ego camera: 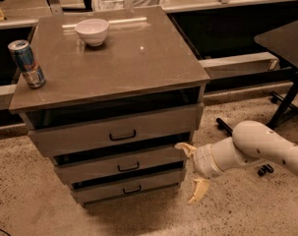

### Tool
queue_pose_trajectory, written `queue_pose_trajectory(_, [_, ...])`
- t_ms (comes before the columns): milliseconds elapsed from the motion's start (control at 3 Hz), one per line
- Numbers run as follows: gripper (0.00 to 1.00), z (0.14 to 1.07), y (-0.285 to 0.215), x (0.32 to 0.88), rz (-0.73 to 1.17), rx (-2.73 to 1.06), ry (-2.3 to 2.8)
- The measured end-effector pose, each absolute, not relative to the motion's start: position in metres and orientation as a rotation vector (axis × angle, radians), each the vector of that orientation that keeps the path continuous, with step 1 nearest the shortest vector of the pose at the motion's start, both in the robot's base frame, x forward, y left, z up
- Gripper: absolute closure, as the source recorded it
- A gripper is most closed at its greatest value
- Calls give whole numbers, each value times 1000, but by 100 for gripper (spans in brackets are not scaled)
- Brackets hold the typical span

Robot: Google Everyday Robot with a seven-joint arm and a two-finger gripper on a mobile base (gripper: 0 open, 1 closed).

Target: Open middle drawer

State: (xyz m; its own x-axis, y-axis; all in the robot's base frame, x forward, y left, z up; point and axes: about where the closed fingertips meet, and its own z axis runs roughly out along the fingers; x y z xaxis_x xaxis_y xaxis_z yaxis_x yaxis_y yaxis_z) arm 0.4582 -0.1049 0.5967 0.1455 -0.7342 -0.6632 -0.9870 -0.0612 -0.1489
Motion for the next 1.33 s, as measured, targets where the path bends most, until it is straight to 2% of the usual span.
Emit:
queue_pose_trajectory(333, [0,585,-99,463,591,-1910,1644])
queue_pose_trajectory(667, [0,544,-101,493,547,-1996,1618])
queue_pose_trajectory(1333, [0,459,-133,559,300,-2002,1674])
